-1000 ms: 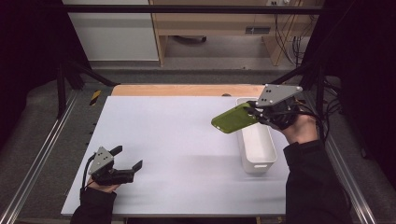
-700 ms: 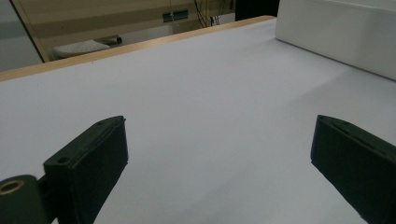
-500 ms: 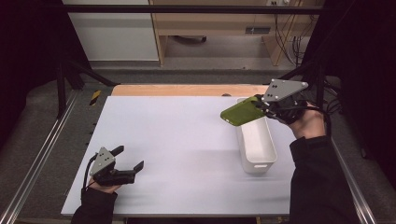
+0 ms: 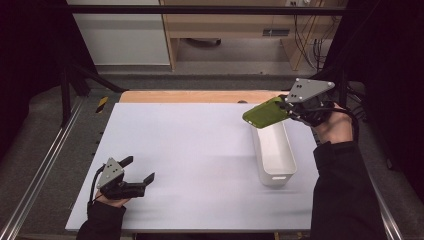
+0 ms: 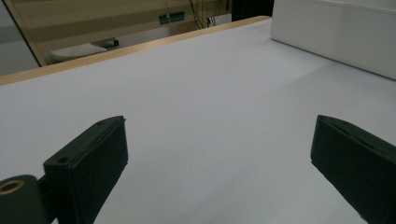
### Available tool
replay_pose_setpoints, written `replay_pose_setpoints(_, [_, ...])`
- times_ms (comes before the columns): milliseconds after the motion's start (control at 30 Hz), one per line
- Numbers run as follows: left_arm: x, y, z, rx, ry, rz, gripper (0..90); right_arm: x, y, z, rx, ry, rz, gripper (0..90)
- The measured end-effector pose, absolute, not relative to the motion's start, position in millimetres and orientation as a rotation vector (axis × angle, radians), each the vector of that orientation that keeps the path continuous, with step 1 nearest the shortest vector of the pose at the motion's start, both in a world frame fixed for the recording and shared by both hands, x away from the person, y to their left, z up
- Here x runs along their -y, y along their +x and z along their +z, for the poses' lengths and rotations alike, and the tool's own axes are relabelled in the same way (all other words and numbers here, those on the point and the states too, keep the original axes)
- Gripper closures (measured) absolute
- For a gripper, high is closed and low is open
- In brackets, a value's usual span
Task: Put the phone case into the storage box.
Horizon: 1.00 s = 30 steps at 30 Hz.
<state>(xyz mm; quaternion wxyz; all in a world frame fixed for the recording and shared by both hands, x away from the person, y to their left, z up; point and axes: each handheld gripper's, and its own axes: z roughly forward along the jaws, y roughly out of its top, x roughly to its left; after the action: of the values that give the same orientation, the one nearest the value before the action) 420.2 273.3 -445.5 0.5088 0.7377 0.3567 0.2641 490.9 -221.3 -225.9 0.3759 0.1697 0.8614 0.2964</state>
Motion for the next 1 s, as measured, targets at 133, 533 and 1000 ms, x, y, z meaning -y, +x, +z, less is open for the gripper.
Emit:
replay_pose_setpoints(133, [-272.9, 420.3, -445.6, -0.857, 1.779, 0.636, 3.6, 223.0, 494.5, -225.7, -2.203, 0.433, 0.743, 78.8])
replay_pose_setpoints(533, [-272.8, 420.5, -445.7, -0.855, 1.779, 0.636, 3.6, 226.5, 504.3, -226.7, -2.202, 0.429, 0.7, 78.8])
replay_pose_setpoints(1000, [-272.4, 421.0, -446.5, -0.85, 1.782, 0.632, 3.6, 226.1, 516.4, -236.1, -2.225, 0.362, 0.616, 78.7])
